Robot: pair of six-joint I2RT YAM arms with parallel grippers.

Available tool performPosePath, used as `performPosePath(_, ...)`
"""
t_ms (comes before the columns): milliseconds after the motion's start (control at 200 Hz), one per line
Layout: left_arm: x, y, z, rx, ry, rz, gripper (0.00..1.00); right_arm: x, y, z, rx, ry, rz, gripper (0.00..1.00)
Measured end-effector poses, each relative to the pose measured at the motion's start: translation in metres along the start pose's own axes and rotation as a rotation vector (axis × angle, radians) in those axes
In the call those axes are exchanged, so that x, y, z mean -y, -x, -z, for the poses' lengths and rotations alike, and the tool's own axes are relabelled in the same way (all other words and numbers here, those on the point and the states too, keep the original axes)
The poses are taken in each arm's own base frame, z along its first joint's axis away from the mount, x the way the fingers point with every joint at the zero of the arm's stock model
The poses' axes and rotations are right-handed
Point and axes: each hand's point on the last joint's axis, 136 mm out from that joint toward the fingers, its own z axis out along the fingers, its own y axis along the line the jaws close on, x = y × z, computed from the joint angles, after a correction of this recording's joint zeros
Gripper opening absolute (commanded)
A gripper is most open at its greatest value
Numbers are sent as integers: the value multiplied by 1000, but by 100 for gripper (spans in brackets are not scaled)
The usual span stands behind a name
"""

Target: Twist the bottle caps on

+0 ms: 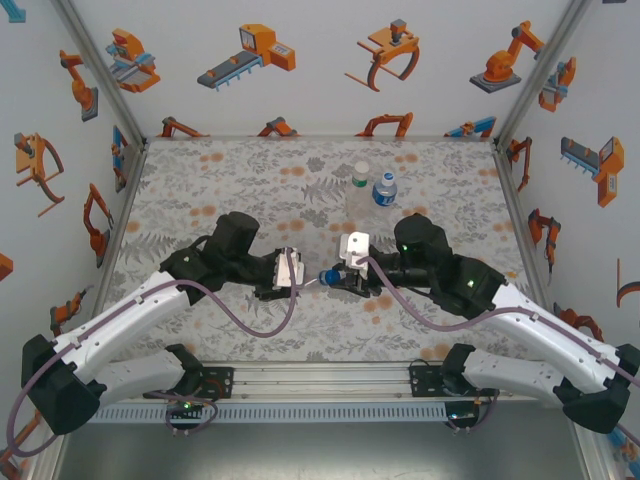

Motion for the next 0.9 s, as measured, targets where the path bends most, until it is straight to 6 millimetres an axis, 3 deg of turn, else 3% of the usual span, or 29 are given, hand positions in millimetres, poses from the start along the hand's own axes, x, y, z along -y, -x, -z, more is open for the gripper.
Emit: performPosePath(901,6,-9,-4,-2,-61,89,0,-6,-10,-8,-37,56,104,0)
